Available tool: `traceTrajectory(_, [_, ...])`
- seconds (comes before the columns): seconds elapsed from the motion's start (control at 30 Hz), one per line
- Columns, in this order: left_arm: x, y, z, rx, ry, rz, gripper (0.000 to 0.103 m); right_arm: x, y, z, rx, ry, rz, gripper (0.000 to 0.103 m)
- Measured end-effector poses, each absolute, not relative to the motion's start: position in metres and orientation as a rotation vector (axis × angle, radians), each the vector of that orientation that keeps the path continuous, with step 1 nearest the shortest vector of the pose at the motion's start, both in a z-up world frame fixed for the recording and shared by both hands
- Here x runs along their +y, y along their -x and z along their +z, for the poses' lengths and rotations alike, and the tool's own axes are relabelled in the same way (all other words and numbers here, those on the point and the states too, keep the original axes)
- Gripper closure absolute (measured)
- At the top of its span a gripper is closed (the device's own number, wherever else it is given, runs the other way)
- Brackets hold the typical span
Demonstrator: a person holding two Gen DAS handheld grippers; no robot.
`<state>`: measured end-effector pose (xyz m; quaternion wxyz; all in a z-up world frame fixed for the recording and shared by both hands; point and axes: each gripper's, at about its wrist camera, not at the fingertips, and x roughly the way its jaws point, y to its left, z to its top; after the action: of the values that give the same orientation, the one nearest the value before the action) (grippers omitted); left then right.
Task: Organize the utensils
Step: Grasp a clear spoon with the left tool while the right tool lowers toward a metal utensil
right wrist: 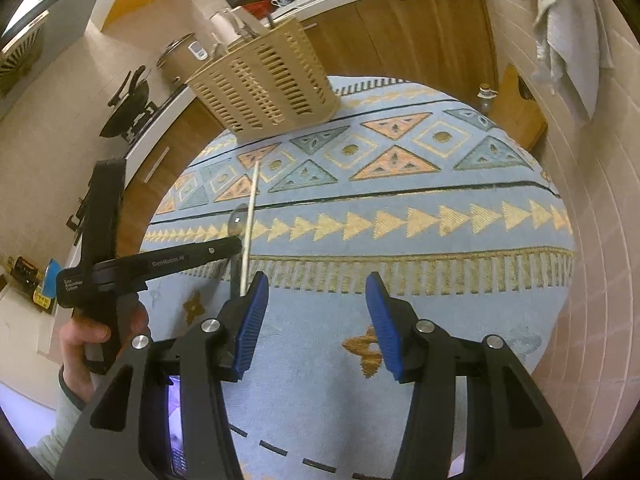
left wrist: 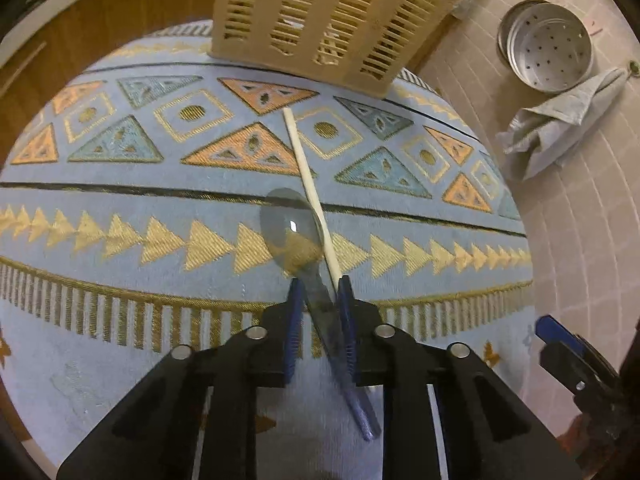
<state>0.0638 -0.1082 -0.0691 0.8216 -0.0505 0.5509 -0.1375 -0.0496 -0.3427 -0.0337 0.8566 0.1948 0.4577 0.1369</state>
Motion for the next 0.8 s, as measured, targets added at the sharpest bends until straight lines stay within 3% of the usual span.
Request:
traceTrajectory(0.17, [-0.120, -0.060, -0.068, 1.146, 0.025, -0.264, 0.090, -0.352, 0.056, -0.036, 0.953, -0.436, 0.287, 0.056])
traceTrajectory(0.3, [-0.134, -0.059, -0.067, 1.131, -0.002, -0.242, 0.073, -0.354, 0.054, -0.040, 0.968, -0.445, 0.283, 0.056])
traceTrajectory(0.37, [-0.143, -0.054, -0.068, 1.105, -0.056, -0.218, 0.076, -0.354, 0.055, -0.040, 0.972, -0.442, 0.280, 0.056])
traceTrajectory(0.47, [-0.148, -0.047, -0.070, 1.062, -0.148, -0.194, 0.089, -0.354, 0.056, -0.038, 0.967, -0.426, 0.277, 0.056])
traceTrajectory(0.8, [-0.102, -0.062, -0.070, 1.143, 0.119, -0.382, 0.090, -0.342, 0.051, -0.035, 0.971, -0.407, 0.288, 0.056])
